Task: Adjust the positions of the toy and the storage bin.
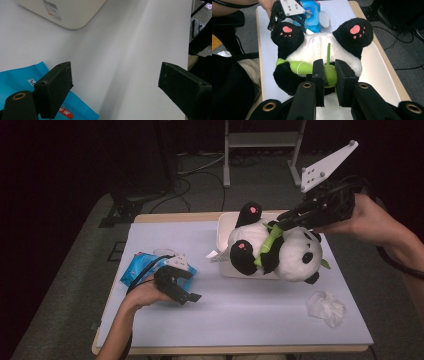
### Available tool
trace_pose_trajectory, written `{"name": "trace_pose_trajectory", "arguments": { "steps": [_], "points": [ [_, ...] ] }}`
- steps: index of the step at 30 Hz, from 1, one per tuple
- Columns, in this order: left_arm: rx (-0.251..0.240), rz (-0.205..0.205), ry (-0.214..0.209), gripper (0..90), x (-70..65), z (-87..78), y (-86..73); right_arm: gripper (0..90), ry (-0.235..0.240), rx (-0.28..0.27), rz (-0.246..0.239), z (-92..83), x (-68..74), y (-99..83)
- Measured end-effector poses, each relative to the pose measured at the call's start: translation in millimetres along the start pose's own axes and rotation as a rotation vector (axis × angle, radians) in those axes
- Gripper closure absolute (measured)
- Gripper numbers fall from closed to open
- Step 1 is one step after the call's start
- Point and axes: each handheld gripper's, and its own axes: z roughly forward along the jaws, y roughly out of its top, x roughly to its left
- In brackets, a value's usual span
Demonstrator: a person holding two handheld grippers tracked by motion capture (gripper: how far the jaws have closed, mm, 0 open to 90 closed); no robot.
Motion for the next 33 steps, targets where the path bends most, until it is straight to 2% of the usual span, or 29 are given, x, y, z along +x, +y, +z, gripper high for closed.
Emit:
{"name": "trace_pose_trajectory", "arguments": {
  "steps": [17, 23, 33],
  "points": [
    [0.0, -0.014, 0.007, 11.2, 3.7, -6.4, -1.6, 78.4, -0.014, 0.024, 0.012, 10.7, -35.3, 12.6],
    [-0.001, -0.019, 0.008, 11.2, 5.7, -6.0, -2.1, 78.3, 0.001, 0.027, 0.018, 17.7, -50.2, 18.2],
    [0.007, -0.015, 0.003, 11.2, 6.0, -7.9, -4.4, 78.3, 0.012, 0.04, 0.039, 30.4, -72.1, 17.0]
  ]
}}
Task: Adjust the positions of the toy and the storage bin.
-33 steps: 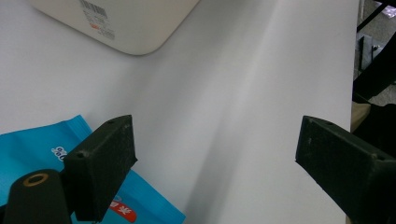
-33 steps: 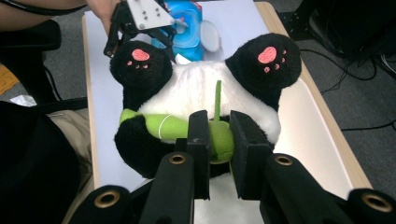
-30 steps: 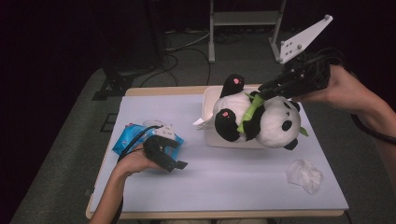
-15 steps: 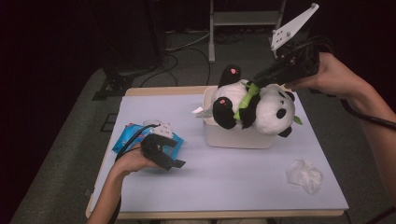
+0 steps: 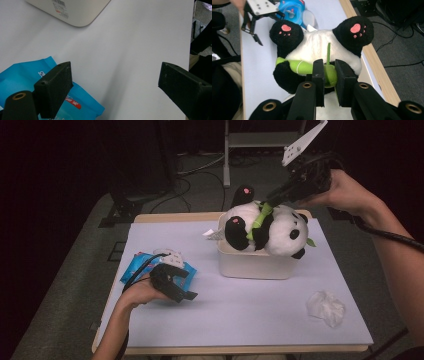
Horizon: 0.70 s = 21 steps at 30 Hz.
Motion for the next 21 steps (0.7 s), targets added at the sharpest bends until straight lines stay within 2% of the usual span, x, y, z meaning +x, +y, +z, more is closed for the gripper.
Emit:
{"name": "trace_pose_trajectory", "arguments": {
  "steps": [1, 3, 9, 21],
  "points": [
    [0.0, 0.0, 0.002, 11.2, 0.1, -0.4, -0.1, 78.3, -0.002, 0.007, 0.009, 4.4, -6.5, -1.1],
    [-0.003, -0.001, 0.006, 11.2, 1.1, -2.4, -0.6, 78.3, 0.0, 0.012, 0.016, 7.8, -10.9, -2.5],
    [0.0, -0.009, 0.009, 11.2, 2.2, -3.7, -1.8, 78.3, 0.002, 0.015, 0.025, 16.7, -20.1, -5.9],
    [-0.008, -0.016, 0.006, 11.2, 2.7, -4.4, -3.6, 78.2, 0.012, 0.064, 0.044, 42.0, -44.6, -12.5]
  ]
}}
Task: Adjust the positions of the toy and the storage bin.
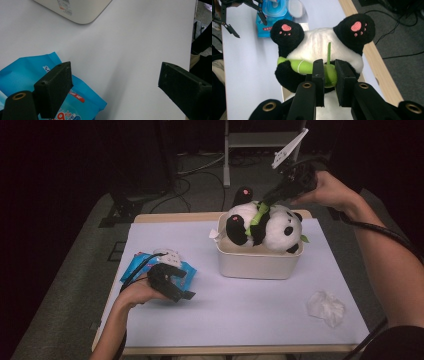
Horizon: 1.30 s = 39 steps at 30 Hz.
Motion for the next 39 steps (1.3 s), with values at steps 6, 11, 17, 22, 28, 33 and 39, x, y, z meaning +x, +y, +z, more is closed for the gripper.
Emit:
{"name": "trace_pose_trajectory", "arguments": {
  "steps": [6, 11, 17, 22, 28, 33, 39],
  "points": [
    [0.002, -0.004, 0.0, 11.2, -0.2, 0.8, -0.5, 78.2, 0.014, 0.008, 0.019, 15.1, -6.0, -9.5],
    [-0.003, -0.007, -0.001, 11.2, -0.4, 0.8, -1.6, 78.2, 0.029, 0.018, 0.02, 29.4, -8.1, -13.6],
    [-0.003, -0.001, -0.003, 11.2, -1.4, -0.8, -2.1, 78.1, 0.052, 0.033, 0.02, 44.3, -7.3, -15.3],
    [-0.003, -0.012, 0.002, 11.2, -0.3, -1.8, -5.3, 78.0, 0.069, 0.04, 0.03, 55.8, -7.4, -20.6],
    [0.002, -0.007, -0.001, 11.2, -0.7, -1.4, -5.2, 78.0, 0.099, 0.045, 0.048, 69.4, -5.8, -30.6],
    [0.0, -0.005, -0.002, 11.2, -2.2, -0.5, -4.8, 77.9, 0.114, 0.058, 0.062, 78.8, -3.6, -37.8],
    [0.006, 0.002, -0.007, 11.2, -3.1, 1.4, -4.0, 77.5, 0.13, 0.068, 0.081, 89.1, -2.3, -45.8]
  ]
}}
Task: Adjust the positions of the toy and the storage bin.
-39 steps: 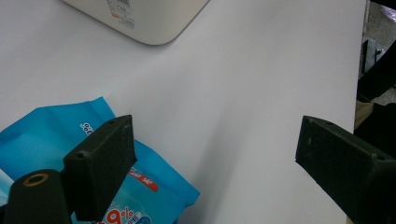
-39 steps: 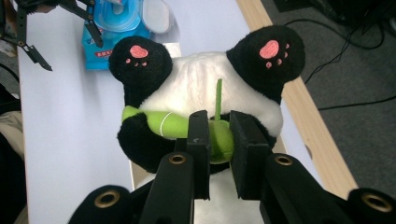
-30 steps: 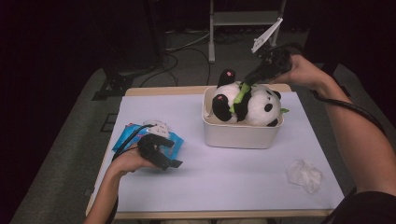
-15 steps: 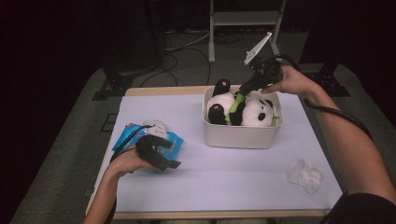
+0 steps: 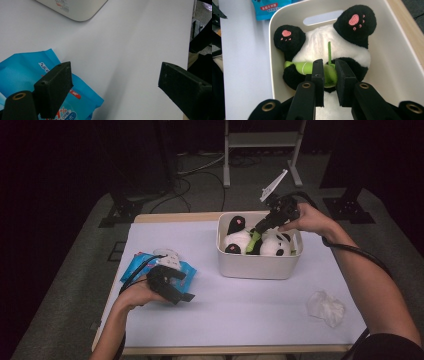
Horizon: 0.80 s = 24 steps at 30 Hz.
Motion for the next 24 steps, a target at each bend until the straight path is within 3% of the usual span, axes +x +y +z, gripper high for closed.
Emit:
{"name": "trace_pose_trajectory", "arguments": {
  "steps": [5, 7, 16, 24],
  "points": [
    [0.003, 0.0, 0.0, 11.2, -0.5, 0.7, -0.3, 76.5, 0.007, 0.029, 0.006, 13.8, -1.1, -4.4],
    [0.001, -0.002, -0.004, 11.2, -1.0, 0.9, -0.5, 76.5, 0.012, 0.016, 0.021, 16.7, -1.9, -6.8],
    [0.011, 0.01, -0.01, 11.2, -2.8, 2.6, 1.3, 70.0, 0.0, 0.004, 0.053, 16.9, -1.0, -16.6],
    [0.008, 0.008, -0.008, 11.2, -3.8, 1.9, 0.0, 62.2, -0.01, -0.01, 0.053, 13.9, 3.8, -21.6]
  ]
}}
